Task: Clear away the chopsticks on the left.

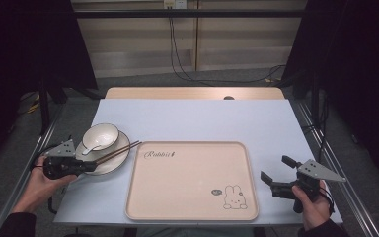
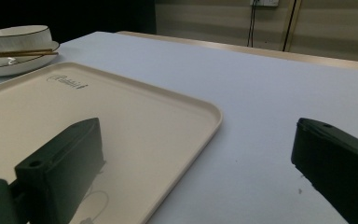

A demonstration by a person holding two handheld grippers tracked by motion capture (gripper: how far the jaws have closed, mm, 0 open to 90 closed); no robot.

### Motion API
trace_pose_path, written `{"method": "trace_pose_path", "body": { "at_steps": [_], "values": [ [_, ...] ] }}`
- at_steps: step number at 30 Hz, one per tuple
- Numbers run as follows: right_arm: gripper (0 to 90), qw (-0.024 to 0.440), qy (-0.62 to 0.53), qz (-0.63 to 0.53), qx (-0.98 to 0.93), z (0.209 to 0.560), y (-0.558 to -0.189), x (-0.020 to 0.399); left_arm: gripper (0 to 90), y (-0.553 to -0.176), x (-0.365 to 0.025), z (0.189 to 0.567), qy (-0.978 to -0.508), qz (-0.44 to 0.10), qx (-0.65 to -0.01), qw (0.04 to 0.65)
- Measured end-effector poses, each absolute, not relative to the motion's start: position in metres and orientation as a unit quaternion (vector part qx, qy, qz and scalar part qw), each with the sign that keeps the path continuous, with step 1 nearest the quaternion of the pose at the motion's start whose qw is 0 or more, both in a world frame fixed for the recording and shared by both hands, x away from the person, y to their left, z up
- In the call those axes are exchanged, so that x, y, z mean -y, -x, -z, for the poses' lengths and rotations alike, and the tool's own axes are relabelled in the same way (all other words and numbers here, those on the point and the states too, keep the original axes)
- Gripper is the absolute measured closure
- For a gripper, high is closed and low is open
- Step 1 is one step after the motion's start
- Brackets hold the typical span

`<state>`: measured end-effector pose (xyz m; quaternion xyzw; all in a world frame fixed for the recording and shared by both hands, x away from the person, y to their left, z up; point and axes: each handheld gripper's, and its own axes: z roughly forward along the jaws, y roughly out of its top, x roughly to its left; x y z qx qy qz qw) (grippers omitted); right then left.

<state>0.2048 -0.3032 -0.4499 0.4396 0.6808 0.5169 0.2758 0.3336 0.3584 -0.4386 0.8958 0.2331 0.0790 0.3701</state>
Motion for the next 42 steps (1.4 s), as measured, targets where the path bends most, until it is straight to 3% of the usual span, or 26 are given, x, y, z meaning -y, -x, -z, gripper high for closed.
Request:
{"method": "trace_pose_path", "body": {
  "at_steps": [21, 42],
  "values": [
    [1.7, 0.27, -0.437, -0.521, -0.682, 0.449, -0.204, 0.303, 84.5, -0.3, -0.329, 0.423, -0.863, -0.031, -0.304, 0.402],
    [1.8, 0.273, -0.433, -0.523, -0.682, 0.449, -0.204, 0.303, 84.3, -0.284, -0.26, 0.417, -0.844, -0.018, -0.337, 0.417]
  ]
}}
